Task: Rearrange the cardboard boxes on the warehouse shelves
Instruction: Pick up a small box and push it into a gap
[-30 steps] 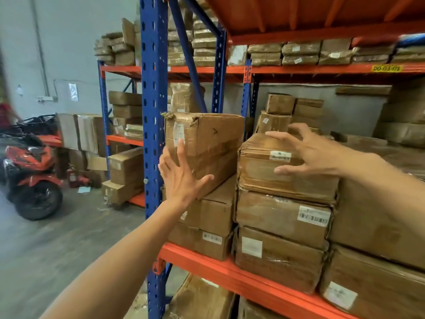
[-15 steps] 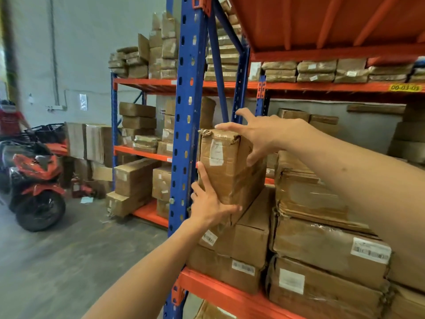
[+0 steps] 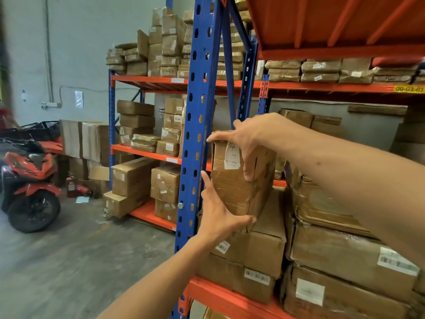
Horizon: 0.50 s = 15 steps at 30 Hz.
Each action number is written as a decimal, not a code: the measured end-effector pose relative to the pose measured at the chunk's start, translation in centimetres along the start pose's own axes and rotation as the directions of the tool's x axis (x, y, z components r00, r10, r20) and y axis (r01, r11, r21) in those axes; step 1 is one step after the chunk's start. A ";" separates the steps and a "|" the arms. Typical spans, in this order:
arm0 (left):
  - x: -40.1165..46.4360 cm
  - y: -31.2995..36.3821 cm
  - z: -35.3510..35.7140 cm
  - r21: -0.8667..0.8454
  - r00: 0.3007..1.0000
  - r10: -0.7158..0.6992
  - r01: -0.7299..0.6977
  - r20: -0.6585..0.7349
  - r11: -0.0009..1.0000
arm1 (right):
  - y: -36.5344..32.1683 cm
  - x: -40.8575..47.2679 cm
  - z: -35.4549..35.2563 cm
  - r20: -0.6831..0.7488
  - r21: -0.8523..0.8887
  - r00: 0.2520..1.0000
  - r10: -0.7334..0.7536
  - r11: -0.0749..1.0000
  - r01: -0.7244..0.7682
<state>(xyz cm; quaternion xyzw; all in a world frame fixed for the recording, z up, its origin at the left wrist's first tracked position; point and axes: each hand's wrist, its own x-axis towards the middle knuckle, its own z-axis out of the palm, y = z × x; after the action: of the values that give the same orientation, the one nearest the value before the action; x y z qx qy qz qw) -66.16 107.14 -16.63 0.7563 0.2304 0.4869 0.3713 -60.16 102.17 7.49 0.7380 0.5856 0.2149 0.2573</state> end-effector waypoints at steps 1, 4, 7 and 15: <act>-0.2 -0.2 0.2 -0.040 1.000 -0.026 0.025 -0.017 0.999 | -0.3 0.3 -0.1 0.001 -0.016 1.000 0.009 1.000 -0.009; -0.4 -0.3 0.6 -0.032 0.995 -0.092 0.090 -0.043 0.995 | -1.0 0.9 -0.1 0.016 -0.042 1.000 0.022 0.999 -0.021; 0.2 0.1 -0.1 0.027 0.999 -0.034 0.035 -0.033 0.999 | -1.0 0.4 0.1 -0.013 -0.041 1.000 0.020 0.999 -0.020; 5.9 4.7 -4.4 0.525 0.962 0.238 -0.273 0.134 0.806 | 5.5 -5.0 3.1 -0.230 0.428 0.947 0.226 0.897 -0.110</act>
<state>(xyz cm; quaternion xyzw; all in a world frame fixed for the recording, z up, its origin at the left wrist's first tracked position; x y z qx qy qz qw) -67.73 109.95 -8.49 0.8685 0.2424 0.4245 0.0819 -55.20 95.85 8.50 0.7867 0.5808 0.2091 -0.0062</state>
